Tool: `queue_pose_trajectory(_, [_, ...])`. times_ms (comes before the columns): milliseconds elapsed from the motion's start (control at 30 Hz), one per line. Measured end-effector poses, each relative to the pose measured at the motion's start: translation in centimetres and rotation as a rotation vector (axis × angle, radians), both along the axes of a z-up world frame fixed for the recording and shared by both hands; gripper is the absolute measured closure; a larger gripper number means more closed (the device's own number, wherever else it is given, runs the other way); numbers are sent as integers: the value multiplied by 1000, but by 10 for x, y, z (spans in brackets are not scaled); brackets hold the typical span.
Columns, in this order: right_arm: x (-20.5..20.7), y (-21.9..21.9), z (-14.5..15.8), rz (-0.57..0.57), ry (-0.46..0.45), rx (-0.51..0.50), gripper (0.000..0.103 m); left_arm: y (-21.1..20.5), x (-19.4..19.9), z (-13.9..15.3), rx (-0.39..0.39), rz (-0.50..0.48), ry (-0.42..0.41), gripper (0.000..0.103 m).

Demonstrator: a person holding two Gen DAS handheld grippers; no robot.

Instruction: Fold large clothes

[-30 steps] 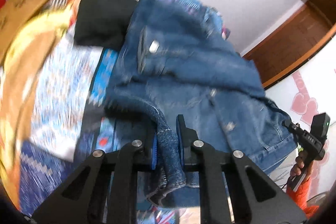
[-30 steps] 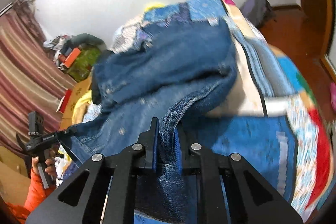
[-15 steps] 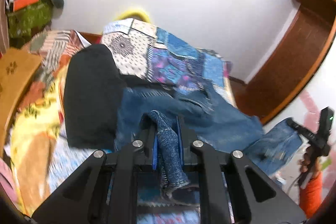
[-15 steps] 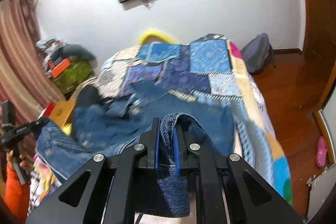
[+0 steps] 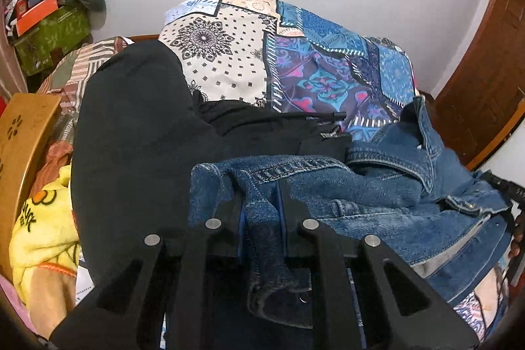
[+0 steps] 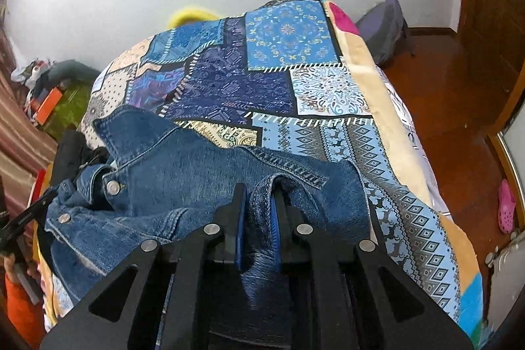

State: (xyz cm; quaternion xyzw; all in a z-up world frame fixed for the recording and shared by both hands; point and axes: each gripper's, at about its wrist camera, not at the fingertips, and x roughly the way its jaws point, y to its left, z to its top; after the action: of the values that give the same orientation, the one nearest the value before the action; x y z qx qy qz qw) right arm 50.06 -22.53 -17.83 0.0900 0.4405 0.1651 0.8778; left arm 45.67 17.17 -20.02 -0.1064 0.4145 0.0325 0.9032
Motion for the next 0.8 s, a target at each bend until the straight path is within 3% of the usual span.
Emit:
queue_pose_trajectory(100, [-3, -3, 0, -11, 77, 2, 81, -9, -9, 4, 37, -15, 22, 81])
queue_pose_trajectory(133, [-5, -5, 2, -20, 89, 7, 79, -12, -12, 5, 55, -27, 34, 75])
queue_pose_trajectory(167, [-6, -5, 4, -26, 89, 7, 75, -16, -17, 8, 75, -45, 47, 67])
queue_pose_trajectory(267, [-23, -4, 19, -25, 72, -8, 59, -25, -31, 15, 106, -75, 59, 62])
queue_pose_trajectory(567, [-91, 35, 63, 197, -66, -149, 55, -45, -88, 43, 75, -157, 18, 55])
queue_pose_trajectory(800, [-122, 66, 40, 333, -46, -198, 55, -73, -110, 33, 69, -234, 51, 54])
